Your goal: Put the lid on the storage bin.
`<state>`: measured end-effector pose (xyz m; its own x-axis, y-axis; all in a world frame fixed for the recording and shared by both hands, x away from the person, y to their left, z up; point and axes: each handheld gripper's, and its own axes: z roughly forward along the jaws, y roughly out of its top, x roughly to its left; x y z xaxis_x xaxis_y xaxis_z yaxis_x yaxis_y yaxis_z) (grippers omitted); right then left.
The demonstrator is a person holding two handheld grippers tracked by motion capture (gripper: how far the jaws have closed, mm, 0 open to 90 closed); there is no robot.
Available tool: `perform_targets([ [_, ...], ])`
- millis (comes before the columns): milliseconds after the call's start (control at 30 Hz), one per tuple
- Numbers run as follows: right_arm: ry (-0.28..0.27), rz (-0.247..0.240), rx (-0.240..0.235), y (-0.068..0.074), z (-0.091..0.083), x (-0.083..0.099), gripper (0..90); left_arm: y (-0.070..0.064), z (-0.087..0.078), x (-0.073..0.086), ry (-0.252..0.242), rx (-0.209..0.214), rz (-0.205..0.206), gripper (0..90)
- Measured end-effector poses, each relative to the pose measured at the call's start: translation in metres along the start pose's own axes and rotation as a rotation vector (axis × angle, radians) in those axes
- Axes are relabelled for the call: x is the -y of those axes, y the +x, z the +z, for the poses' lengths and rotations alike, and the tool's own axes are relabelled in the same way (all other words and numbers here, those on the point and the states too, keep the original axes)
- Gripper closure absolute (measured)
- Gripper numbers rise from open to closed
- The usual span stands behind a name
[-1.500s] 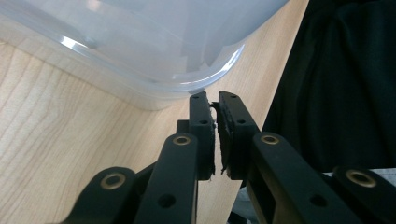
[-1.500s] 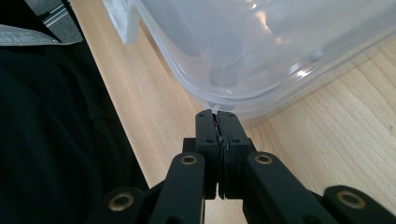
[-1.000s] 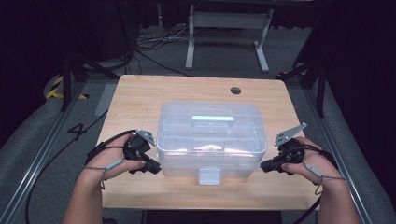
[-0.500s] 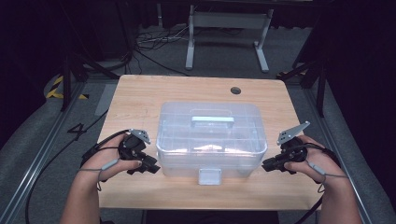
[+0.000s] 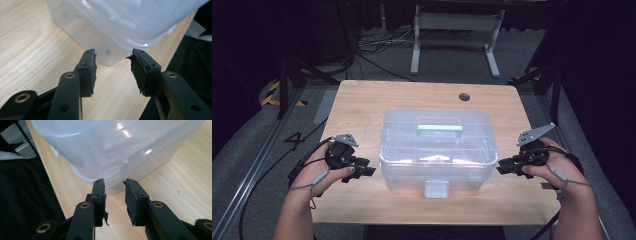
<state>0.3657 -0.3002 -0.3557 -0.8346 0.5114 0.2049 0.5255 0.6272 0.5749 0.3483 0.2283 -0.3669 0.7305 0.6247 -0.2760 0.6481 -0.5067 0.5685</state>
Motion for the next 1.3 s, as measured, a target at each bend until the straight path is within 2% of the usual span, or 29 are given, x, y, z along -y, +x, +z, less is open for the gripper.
perform_targets([
  [67, -0.009, 0.008, 0.016, -0.004, -0.001, 0.0, 67.9, 0.001, -0.002, 0.002, -0.03, -0.019, -0.006, 53.9],
  [167, -0.037, 0.034, 0.068, -0.013, -0.004, -0.002, 64.4, 0.003, -0.005, 0.006, -0.073, -0.061, -0.01, 50.5],
  [367, -0.111, 0.08, 0.152, -0.028, -0.005, -0.007, 61.0, 0.005, -0.01, 0.015, -0.107, -0.101, -0.025, 47.4],
  [400, -0.121, 0.09, 0.164, -0.03, -0.005, -0.008, 59.2, 0.006, -0.012, 0.018, -0.121, -0.126, -0.023, 46.8],
  [467, -0.137, 0.094, 0.178, -0.032, -0.004, -0.009, 58.7, 0.007, -0.013, 0.019, -0.122, -0.129, -0.024, 46.5],
  [500, -0.167, 0.112, 0.199, -0.035, -0.004, -0.01, 57.6, 0.008, -0.014, 0.02, -0.129, -0.141, -0.024, 46.1],
  [533, -0.167, 0.112, 0.199, -0.035, -0.004, -0.01, 57.6, 0.009, -0.014, 0.021, -0.134, -0.139, -0.033, 46.1],
  [600, -0.211, 0.114, 0.243, -0.04, -0.004, -0.011, 54.2, 0.011, -0.014, 0.021, -0.148, -0.146, -0.036, 45.1],
  [667, -0.223, 0.114, 0.256, -0.042, -0.004, -0.011, 53.6, 0.012, -0.013, 0.022, -0.157, -0.148, -0.047, 45.1],
  [800, -0.302, 0.154, 0.322, -0.049, -0.003, -0.008, 48.6, 0.018, -0.01, 0.019, -0.182, -0.187, -0.026, 43.4],
  [867, -0.331, 0.164, 0.335, -0.053, -0.001, -0.006, 46.1, 0.022, -0.007, 0.018, -0.199, -0.197, -0.037, 43.5],
  [900, -0.339, 0.17, 0.341, -0.056, 0.001, -0.005, 44.5, 0.024, -0.007, 0.018, -0.204, -0.205, -0.03, 43.4],
  [967, -0.332, 0.158, 0.363, -0.06, 0.004, -0.002, 42.0, 0.029, -0.003, 0.017, -0.224, -0.207, -0.046, 43.0],
  [1100, -0.332, 0.148, 0.393, -0.068, 0.011, 0.004, 41.1, 0.037, 0.004, 0.014, -0.233, -0.222, -0.055, 41.5],
  [1167, -0.338, 0.156, 0.392, -0.071, 0.013, 0.007, 40.8, 0.041, 0.009, 0.012, -0.227, -0.237, -0.055, 41.3],
  [1300, -0.359, 0.182, 0.405, -0.078, 0.022, 0.015, 38.8, 0.047, 0.017, 0.009, -0.225, -0.235, -0.062, 41.0],
])
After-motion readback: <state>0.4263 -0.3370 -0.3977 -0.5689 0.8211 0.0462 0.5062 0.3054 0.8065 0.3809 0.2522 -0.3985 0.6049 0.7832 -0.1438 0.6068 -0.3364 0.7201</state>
